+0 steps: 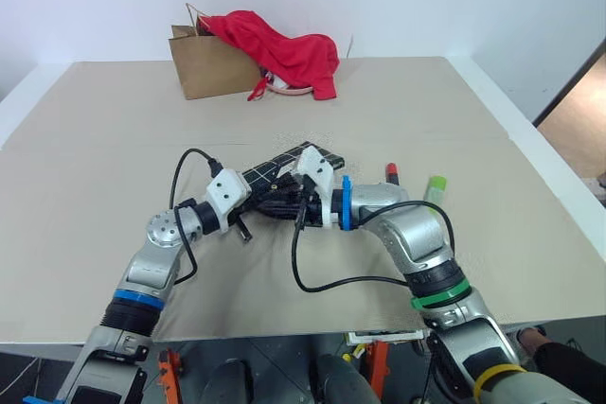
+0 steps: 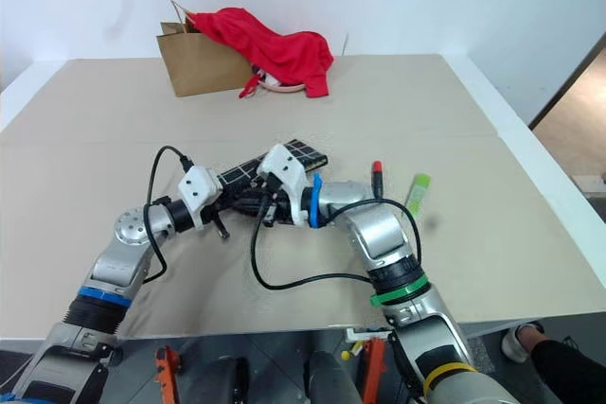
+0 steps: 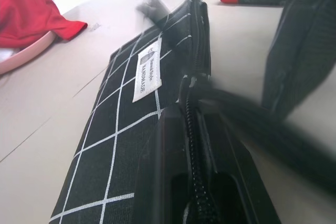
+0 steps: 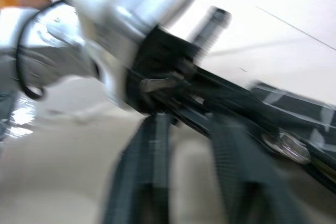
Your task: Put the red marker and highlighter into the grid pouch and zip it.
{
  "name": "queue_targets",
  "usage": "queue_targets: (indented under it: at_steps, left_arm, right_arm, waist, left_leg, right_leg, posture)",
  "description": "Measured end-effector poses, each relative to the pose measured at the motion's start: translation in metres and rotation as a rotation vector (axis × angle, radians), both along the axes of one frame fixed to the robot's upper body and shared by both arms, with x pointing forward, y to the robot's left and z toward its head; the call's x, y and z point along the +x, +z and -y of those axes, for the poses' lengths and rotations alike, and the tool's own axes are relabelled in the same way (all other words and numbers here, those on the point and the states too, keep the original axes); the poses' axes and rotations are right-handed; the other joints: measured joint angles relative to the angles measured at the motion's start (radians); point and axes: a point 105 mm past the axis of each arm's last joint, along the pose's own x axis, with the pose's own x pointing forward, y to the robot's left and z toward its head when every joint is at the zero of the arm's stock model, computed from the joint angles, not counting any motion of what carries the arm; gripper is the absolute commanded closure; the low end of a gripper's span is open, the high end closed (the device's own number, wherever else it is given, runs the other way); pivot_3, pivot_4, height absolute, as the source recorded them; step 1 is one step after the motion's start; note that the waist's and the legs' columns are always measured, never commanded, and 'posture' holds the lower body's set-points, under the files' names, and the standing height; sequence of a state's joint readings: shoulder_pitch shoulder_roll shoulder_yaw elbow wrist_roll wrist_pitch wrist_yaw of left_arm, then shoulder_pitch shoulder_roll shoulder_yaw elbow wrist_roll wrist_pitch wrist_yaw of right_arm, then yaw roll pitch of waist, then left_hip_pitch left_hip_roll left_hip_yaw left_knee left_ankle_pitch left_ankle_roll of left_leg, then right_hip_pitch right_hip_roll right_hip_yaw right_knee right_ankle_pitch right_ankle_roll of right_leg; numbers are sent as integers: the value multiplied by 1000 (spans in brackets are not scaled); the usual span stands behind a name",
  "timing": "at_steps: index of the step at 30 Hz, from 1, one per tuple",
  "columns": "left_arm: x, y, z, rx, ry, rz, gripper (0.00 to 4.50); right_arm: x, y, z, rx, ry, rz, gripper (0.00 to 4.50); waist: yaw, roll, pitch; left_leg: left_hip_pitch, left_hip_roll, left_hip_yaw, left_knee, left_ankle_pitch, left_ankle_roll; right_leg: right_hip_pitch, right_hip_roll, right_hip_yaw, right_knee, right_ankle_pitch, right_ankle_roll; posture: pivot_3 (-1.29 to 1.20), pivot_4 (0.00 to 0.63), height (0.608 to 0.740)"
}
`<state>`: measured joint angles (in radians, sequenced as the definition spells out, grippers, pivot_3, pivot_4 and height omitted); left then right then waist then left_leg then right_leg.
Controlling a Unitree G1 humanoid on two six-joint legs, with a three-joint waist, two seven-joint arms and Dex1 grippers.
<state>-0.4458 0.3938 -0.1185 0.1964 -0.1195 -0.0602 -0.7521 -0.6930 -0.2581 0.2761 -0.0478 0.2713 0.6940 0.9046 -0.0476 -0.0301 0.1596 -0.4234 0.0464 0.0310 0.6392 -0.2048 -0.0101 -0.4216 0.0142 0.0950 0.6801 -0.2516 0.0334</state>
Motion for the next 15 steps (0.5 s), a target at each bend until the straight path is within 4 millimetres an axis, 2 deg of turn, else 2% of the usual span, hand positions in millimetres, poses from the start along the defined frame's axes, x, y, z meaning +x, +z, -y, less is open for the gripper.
queue_targets:
  at_steps: [1, 2, 8, 12, 14, 15]
  left_arm:
    - [0, 0, 0, -1, 0, 0, 4500]
    - [0, 0, 1, -2, 0, -2, 4500]
    - [0, -1, 1, -7, -1, -5, 4500]
    - [-1, -1, 3, -22, -3, -9, 4500]
    - [-1, 0, 5, -42, -9, -11, 4500]
    - [-1, 0, 5, -43, -9, -11, 4500]
  right_arm:
    - [0, 0, 6, -14, -14, -2, 1216]
    - [-2, 2, 20, -21, -32, -20, 693]
    - [-21, 22, 81, -22, -112, -26, 693]
    - [-13, 30, 132, -68, -339, 30, 693]
    - [1, 31, 172, -87, -599, 50, 693]
    - [5, 30, 181, -90, -659, 47, 693]
  waist:
    - [1, 0, 0]
    - [5, 0, 0]
    - [9, 0, 0]
    - [8, -1, 0]
    - [4, -1, 0]
    - [3, -1, 0]
  left_leg:
    - [0, 0, 0, 0, 0, 0]
    - [-1, -1, -1, 0, 0, 0]
    - [-3, -2, -3, 0, 0, 0]
    - [-2, -2, -3, 0, 0, 0]
    - [-1, -2, -3, 0, 1, 0]
    - [-1, -2, -3, 0, 1, 0]
  right_leg:
    - [0, 0, 0, 0, 0, 0]
    - [0, -1, -1, 0, 0, 0]
    - [0, -3, -3, -2, -1, 1]
    - [0, -2, -4, -2, -1, 1]
    - [1, -2, -3, -1, -1, 1]
    - [1, -2, -3, -1, -1, 1]
  posture:
    - [0, 150, 740]
    - [0, 150, 740]
    - [0, 150, 740]
    - [0, 150, 740]
    - [0, 150, 740]
    - [0, 150, 740]
